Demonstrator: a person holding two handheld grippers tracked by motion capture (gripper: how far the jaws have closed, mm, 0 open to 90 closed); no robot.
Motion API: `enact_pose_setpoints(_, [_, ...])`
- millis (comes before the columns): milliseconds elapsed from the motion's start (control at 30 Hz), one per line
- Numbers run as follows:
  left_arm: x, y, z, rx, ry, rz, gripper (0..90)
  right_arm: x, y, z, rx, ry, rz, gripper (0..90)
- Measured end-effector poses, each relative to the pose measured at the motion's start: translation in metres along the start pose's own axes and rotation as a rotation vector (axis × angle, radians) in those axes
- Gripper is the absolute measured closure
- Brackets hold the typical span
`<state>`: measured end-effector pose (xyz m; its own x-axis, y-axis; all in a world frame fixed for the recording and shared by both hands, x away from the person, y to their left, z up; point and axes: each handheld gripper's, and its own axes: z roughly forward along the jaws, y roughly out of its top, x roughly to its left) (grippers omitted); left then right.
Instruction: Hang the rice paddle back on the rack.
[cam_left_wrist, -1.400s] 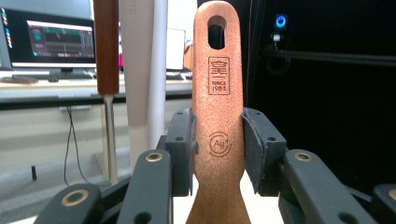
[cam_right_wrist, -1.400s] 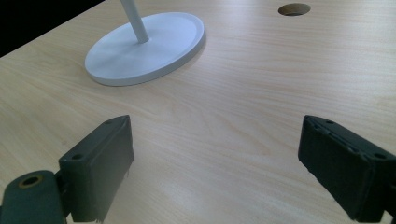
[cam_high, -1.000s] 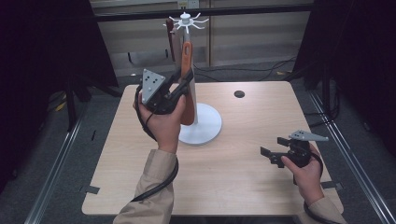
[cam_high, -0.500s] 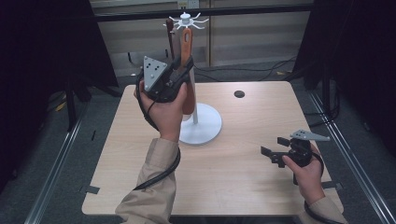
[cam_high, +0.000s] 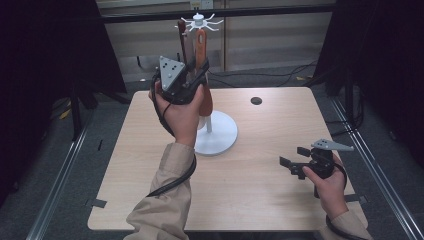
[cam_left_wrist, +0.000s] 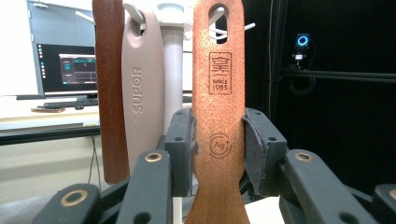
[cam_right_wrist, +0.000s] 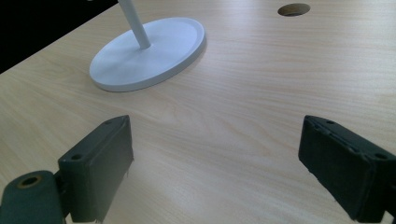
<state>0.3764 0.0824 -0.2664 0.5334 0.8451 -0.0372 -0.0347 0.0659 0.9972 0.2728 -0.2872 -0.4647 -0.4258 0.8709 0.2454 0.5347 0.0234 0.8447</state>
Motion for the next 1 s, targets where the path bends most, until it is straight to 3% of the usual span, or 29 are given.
enact_pose_setpoints(33, [-0.001,-0.001,0.002,-0.011,0.001,-0.019,65.6,0.000,0.000,0.000,-0.001,0.001,0.000,9.3])
enact_pose_setpoints(100, [0.000,-0.001,0.002,-0.001,0.006,-0.005,65.6,-0.001,0.000,0.000,0.003,0.001,0.001,9.3])
enact_pose_setpoints(233, [-0.002,-0.003,0.004,-0.026,0.003,-0.032,65.1,-0.002,-0.001,0.000,0.004,0.002,0.005,9.3])
enact_pose_setpoints(267, [-0.001,-0.004,0.003,-0.015,-0.004,-0.018,65.1,-0.002,-0.001,0.000,0.004,0.001,0.005,9.3])
enact_pose_setpoints(467, [0.000,-0.005,0.005,-0.024,-0.024,-0.037,61.5,-0.001,0.000,0.000,0.003,0.001,0.003,9.3])
enact_pose_setpoints(533, [0.001,-0.006,0.004,-0.013,-0.033,-0.019,60.4,-0.002,0.000,0.000,0.001,-0.001,0.003,9.3])
enact_pose_setpoints(833, [0.003,-0.014,-0.004,-0.011,-0.071,-0.033,54.5,-0.001,0.000,-0.001,0.002,-0.001,0.002,9.3])
enact_pose_setpoints(1000, [0.004,-0.018,-0.012,-0.006,-0.092,-0.016,49.0,0.001,0.001,-0.001,0.001,-0.004,-0.001,9.3])
